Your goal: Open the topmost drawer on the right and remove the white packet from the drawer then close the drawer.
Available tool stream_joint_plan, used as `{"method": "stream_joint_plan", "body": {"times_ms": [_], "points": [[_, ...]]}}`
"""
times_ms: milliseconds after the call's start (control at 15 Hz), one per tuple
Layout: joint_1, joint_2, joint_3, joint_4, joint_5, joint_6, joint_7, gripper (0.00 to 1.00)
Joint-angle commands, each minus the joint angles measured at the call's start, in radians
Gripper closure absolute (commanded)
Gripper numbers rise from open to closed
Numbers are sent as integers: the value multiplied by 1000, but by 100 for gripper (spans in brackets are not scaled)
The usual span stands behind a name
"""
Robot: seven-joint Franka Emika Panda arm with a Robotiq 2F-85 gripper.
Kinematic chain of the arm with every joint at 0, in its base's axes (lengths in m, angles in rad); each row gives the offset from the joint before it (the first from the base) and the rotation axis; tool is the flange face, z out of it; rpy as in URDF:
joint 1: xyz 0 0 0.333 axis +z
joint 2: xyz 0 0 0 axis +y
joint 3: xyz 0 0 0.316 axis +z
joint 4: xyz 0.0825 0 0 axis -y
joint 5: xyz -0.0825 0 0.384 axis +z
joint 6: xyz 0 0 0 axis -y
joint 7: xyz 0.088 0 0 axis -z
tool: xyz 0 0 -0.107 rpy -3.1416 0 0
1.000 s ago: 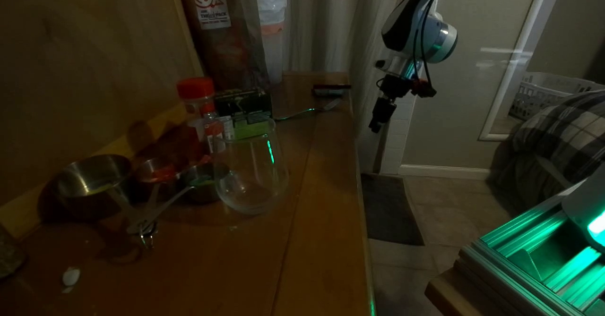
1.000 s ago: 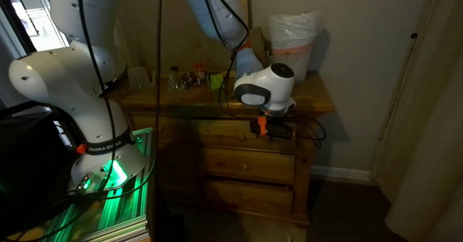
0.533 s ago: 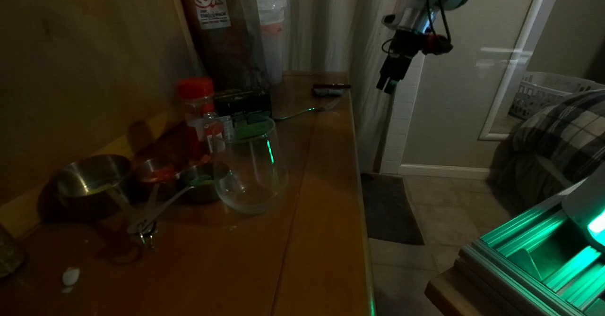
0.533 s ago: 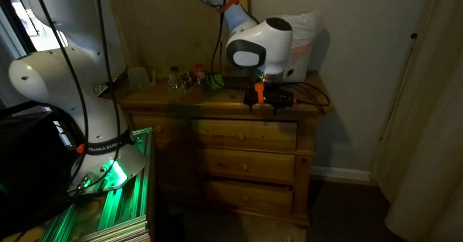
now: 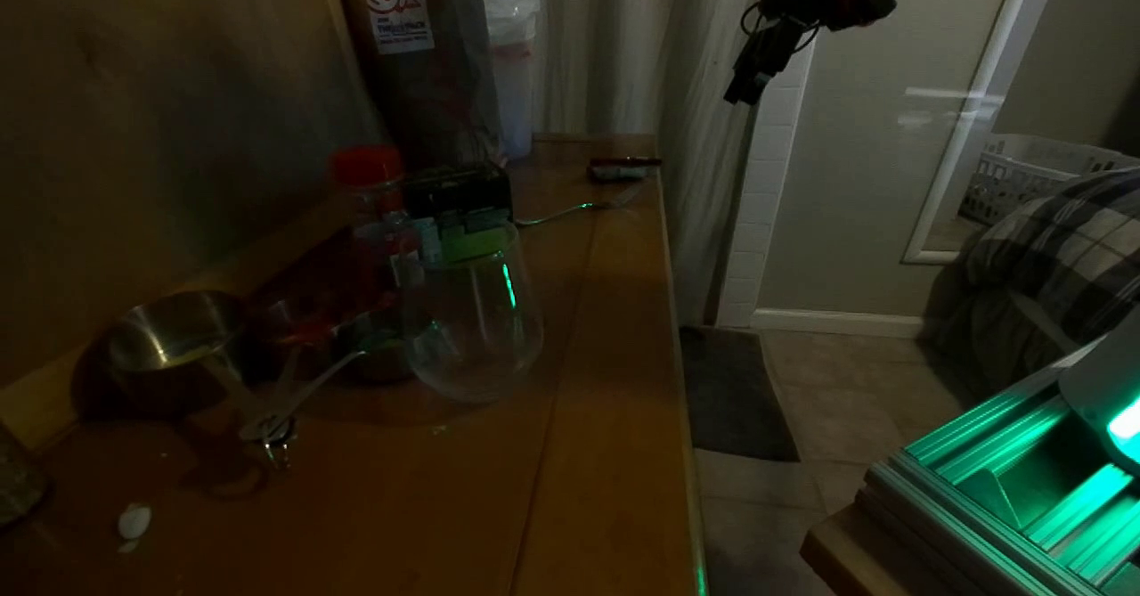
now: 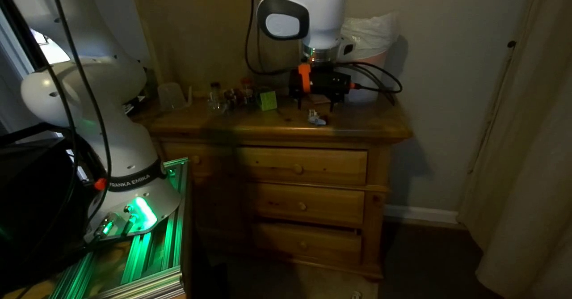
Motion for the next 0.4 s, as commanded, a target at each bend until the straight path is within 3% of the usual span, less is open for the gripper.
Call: {"method": "stream_joint_plan", "body": {"times_ms": [0, 333], "points": [[111, -1, -112, 1, -4, -2, 3, 0], [122, 13, -122, 1, -2, -1, 1, 0]]}}
